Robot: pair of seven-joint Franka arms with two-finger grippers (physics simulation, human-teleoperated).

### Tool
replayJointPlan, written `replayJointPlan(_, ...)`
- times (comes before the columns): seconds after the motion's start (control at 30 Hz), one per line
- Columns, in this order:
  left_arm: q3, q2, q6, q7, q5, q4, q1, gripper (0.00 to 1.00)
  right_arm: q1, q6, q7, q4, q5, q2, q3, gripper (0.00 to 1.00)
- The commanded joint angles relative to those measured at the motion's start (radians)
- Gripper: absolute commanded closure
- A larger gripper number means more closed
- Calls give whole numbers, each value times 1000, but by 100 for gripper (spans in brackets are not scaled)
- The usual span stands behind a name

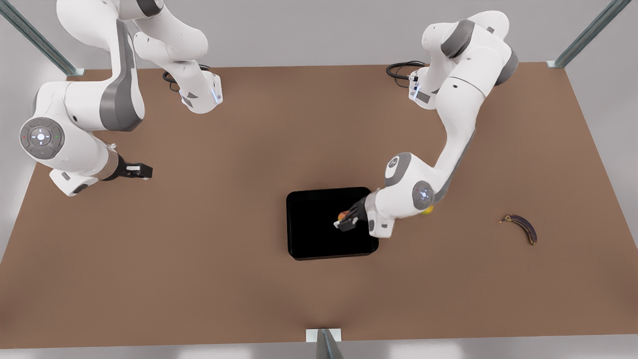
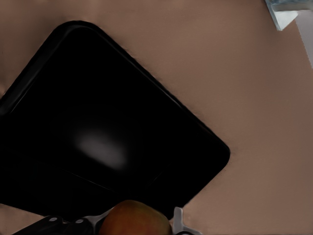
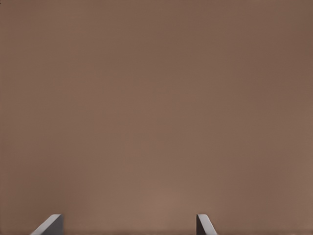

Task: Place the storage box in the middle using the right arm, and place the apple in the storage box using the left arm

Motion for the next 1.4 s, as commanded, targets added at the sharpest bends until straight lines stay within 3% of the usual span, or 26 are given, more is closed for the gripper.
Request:
replayJointPlan(0.0,-9,-2,49,74,-287,-5,0,0,0,0,-2,0,0,1,0,0)
replayJointPlan(0.07,-17,6,52,288,-241,26,-28,0,0,0,0,0,2,1,0,0)
replayJointPlan(0.17,-11,26,62,284,-104,29,-94,0,0,0,-2,0,2,1,0,0)
replayJointPlan(0.37,-16,43,88,-94,-302,132,-121,0,3,0,3,0,3,14,3,0)
replayJointPlan(0.53,-13,69,85,-85,-256,121,-141,0,3,0,-2,0,5,15,3,0)
replayJointPlan(0.57,-11,70,85,-81,-252,121,-141,26,3,0,-2,0,5,15,3,0)
replayJointPlan(0.6,-8,84,83,-47,-244,117,-141,79,3,0,-2,2,5,23,3,0)
replayJointPlan(0.63,-5,84,80,-6,-232,117,-143,59,3,0,-2,2,5,23,3,0)
replayJointPlan(0.67,-6,83,85,-7,-134,117,-172,0,3,0,0,2,5,24,3,0)
replayJointPlan(0.97,20,104,49,19,141,123,-236,0,3,0,8,11,5,38,8,0)
replayJointPlan(1.1,23,75,-190,215,184,121,-235,0,3,0,9,14,6,40,9,0)
replayJointPlan(1.13,24,73,-191,156,179,126,-235,0,3,-2,12,14,6,40,11,0)
replayJointPlan(1.23,92,87,-96,-672,187,144,-236,0,5,-6,14,17,6,60,9,0)
replayJointPlan(1.37,132,78,-90,-782,198,144,-243,0,5,-38,14,48,6,78,9,0)
